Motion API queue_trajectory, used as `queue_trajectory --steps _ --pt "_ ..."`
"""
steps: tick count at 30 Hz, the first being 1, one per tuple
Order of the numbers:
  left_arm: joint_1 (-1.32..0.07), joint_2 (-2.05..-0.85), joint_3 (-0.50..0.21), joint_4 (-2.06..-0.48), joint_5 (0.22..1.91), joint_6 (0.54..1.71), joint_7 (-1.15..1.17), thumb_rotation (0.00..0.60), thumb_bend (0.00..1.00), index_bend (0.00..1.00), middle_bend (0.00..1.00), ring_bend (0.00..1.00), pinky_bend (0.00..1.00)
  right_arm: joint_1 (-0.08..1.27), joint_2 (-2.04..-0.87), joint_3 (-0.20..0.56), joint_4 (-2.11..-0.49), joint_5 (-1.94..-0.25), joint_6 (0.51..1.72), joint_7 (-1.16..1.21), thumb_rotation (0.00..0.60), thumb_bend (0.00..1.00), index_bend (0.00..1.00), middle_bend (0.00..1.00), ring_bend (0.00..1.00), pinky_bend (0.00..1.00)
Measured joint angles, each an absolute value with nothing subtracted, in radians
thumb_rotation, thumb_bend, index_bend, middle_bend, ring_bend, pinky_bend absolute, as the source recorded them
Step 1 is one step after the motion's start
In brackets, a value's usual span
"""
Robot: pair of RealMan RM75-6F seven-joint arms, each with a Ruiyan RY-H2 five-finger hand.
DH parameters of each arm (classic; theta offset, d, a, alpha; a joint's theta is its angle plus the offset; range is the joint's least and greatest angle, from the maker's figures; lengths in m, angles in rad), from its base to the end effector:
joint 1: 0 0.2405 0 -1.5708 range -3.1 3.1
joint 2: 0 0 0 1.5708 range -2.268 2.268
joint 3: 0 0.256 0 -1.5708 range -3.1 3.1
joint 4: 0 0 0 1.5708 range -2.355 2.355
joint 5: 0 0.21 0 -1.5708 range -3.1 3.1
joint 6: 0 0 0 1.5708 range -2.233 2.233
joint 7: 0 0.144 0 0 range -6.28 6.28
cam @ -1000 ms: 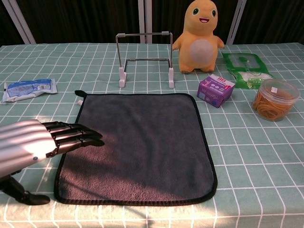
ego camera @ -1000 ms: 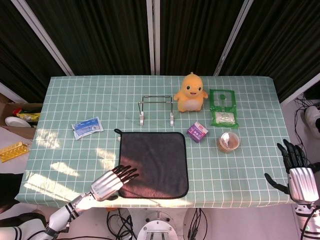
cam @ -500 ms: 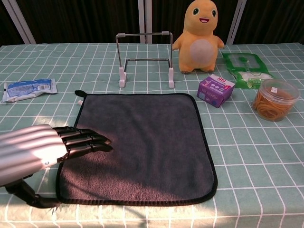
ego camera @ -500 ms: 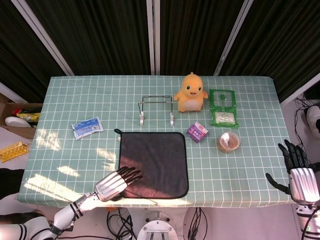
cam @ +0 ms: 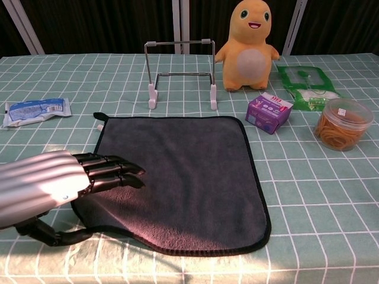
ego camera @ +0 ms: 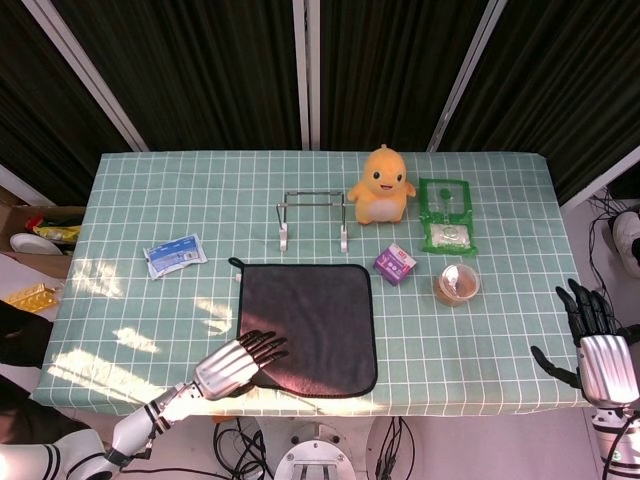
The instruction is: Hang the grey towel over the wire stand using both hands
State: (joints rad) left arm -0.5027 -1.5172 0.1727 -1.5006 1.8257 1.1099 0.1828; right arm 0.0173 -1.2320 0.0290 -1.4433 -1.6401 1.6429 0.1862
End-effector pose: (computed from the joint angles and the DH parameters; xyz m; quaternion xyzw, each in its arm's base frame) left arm -0.1898 0.1906 -0.0391 -0.8595 -0.2586 -0.3712 0.2380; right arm -0.3183 -0.1545 0.1468 0.5719 -0.3778 0.4720 0.5545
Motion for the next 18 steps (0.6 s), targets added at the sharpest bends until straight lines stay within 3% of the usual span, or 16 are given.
queue_trajectory --steps 9,18 --pt "-0.5 -1.532 0.166 -1.481 1.829 1.141 0.173 0.6 0.41 0.34 0.09 0.06 0.18 0.018 -1.231 0.029 -1.446 -1.642 1.644 0.183 0.6 0.17 0.0 0.0 0.0 0.0" --pt "-0.497 -1.543 0.16 -1.463 1.839 1.184 0.139 0.6 0.43 0.41 0.1 0.06 0.18 0.02 -1.233 0.028 -1.445 -1.64 1.638 0.183 0.6 0.18 0.0 0.0 0.0 0.0"
